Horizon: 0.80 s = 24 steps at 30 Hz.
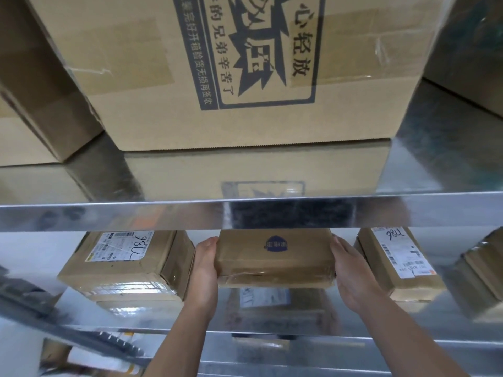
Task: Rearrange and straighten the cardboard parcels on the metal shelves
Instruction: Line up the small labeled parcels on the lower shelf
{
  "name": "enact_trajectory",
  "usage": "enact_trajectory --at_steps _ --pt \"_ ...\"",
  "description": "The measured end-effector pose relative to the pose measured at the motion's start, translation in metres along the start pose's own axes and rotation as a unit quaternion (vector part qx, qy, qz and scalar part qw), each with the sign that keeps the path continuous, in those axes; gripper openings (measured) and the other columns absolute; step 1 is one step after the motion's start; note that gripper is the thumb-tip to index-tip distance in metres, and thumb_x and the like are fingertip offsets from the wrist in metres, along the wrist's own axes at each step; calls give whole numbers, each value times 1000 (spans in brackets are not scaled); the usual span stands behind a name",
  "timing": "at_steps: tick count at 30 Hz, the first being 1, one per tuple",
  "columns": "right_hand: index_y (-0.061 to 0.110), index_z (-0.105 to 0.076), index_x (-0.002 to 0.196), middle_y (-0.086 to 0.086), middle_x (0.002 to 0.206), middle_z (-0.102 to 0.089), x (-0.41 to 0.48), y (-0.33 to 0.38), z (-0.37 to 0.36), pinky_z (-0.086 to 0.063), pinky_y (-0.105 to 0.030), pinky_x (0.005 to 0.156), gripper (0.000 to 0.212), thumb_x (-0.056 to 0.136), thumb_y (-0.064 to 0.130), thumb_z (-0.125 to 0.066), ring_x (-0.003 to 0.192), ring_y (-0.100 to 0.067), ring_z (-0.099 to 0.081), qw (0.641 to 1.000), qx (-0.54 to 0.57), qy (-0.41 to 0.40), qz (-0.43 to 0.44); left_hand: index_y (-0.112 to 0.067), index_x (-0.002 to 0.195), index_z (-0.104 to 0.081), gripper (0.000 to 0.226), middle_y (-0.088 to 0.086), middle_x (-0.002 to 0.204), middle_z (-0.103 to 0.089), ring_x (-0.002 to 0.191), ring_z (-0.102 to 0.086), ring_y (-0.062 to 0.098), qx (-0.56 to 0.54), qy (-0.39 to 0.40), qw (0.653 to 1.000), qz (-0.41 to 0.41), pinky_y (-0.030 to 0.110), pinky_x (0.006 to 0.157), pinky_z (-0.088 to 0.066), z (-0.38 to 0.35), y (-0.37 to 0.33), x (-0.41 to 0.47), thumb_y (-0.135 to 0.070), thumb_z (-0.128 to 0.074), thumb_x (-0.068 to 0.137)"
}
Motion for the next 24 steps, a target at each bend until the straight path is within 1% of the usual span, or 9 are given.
enact_trajectory --at_steps 3,4,7,11,16,19,21,22,24 --pt "36 -65 117 -1 122 -65 0 -3 -2 -42 -53 110 34 109 47 -34 118 -24 -58 1000 -28 4 11 -27 126 -67 46 -2 124 -70 121 -62 15 16 18 1000 14 39 111 -41 -1 4 -2 -56 -44 101" --pt "36 -65 117 -1 121 -65 0 -3 -3 -42 -53 110 34 110 44 -33 117 -24 -58 999 -33 5 14 -29 126 -69 45 -3 124 -71 121 -63 14 20 21 999 20 39 112 -40 0 4 -4 -56 -43 101" --pt "33 -64 118 -4 120 -65 2 -5 -1 -42 -54 111 33 112 38 -32 116 -25 -58 999 -40 -3 13 -33 120 -73 42 -7 117 -75 114 -66 11 24 23 999 27 35 106 -43 -3 4 -10 -52 -38 105" --pt "37 -62 119 -4 122 -64 4 -8 1 -41 -53 111 30 111 39 -33 117 -26 -57 999 -33 -4 0 -36 120 -72 44 -7 118 -74 116 -65 12 39 27 998 33 37 108 -42 -3 3 -14 -55 -35 105" --pt "41 -65 105 -3 123 -63 13 -16 7 -41 -56 111 29 108 46 -37 118 -27 -57 999 -31 -15 -9 -42 121 -71 41 -10 119 -74 119 -64 11 32 18 999 37 32 103 -44 -2 -5 -13 -50 -33 107" --pt "42 -62 118 -1 129 -60 16 -21 9 -41 -56 112 25 109 43 -38 121 -26 -55 1000 -15 -13 -24 -42 121 -72 44 -9 130 -69 127 -58 11 -5 29 998 51 41 114 -38 -1 -7 -10 -55 -33 106" --pt "39 -57 134 -2 133 -59 18 -28 12 -42 -54 111 31 110 34 -38 121 -25 -55 999 -11 -15 -33 -37 109 -79 44 -9 130 -68 122 -60 2 -48 19 997 50 35 107 -44 2 -14 -9 -51 -37 106" --pt "39 -55 137 -3 135 -58 19 -31 13 -45 -53 110 34 109 30 -37 120 -25 -56 999 -6 -17 -36 -32 105 -81 44 -7 128 -70 119 -62 4 -71 16 996 55 37 105 -47 4 -16 -8 -49 -40 106" --pt "45 -52 137 -6 138 -56 17 -33 12 -52 -52 101 39 109 23 -37 116 -26 -59 999 -7 -17 -45 -23 106 -80 43 3 123 -73 122 -64 19 -108 24 992 63 46 109 -46 3 -20 -6 -47 -45 103"
Point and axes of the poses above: each hand's wrist, its own x-axis towards the middle knuckle, its own z-axis out of the back of the hand, y = z × x, the point moved 8 cm from there along x, towards the middle knuckle
